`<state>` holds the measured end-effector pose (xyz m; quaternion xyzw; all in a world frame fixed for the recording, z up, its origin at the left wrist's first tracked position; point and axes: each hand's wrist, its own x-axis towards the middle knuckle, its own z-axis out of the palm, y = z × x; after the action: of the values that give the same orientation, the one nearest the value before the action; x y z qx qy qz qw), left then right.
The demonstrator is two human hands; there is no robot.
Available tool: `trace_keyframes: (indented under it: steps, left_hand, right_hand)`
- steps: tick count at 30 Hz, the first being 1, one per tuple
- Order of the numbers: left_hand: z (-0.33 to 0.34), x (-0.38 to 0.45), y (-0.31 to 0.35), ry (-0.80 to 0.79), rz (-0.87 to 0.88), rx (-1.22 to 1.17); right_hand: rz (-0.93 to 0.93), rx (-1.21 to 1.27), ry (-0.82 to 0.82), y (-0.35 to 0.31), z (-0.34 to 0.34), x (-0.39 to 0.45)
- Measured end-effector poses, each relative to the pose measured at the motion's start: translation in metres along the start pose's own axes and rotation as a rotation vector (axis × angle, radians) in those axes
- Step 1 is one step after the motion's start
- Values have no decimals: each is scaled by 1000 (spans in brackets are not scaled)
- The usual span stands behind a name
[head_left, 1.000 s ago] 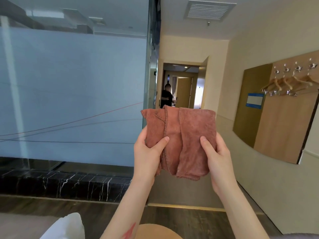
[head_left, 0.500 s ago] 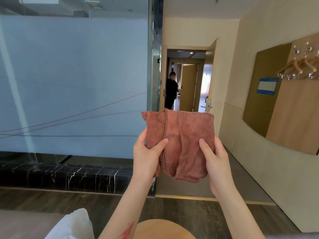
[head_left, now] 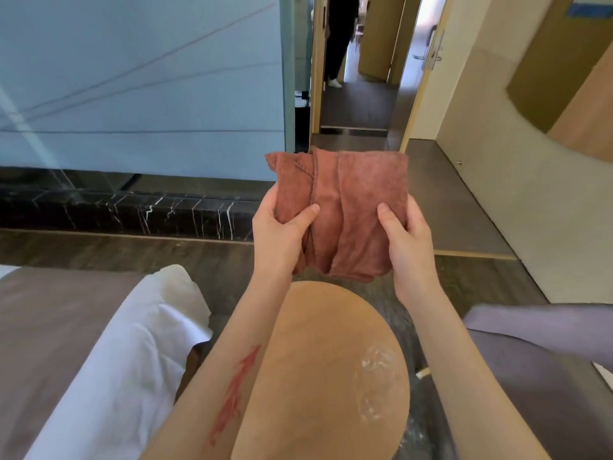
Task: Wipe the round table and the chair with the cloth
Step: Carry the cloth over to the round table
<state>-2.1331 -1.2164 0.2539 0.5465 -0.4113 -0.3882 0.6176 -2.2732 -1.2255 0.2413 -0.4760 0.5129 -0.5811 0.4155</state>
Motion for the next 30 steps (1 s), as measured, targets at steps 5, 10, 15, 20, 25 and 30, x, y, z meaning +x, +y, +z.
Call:
trace_keyframes:
  steps: [5, 10, 15, 20, 25, 30]
  left_hand:
    - [3, 11, -13, 9, -24, -4]
    - [7, 22, -21, 0, -33, -15]
    - [10, 27, -53, -27, -84, 54]
    - [12, 23, -115, -59, -213, 123]
    - [12, 0, -195, -163, -356, 344]
    - [12, -12, -240, -123, -376, 344]
  right_hand:
    - [29, -23, 14, 10, 3, 8]
    - [48, -40, 15, 16, 4, 17]
    - [83, -69, 30, 50, 2, 19]
    - [200, -110, 38, 108, -7, 12]
    - [393, -252, 2, 193, -25, -13]
    - [471, -203, 35, 236, -29, -29]
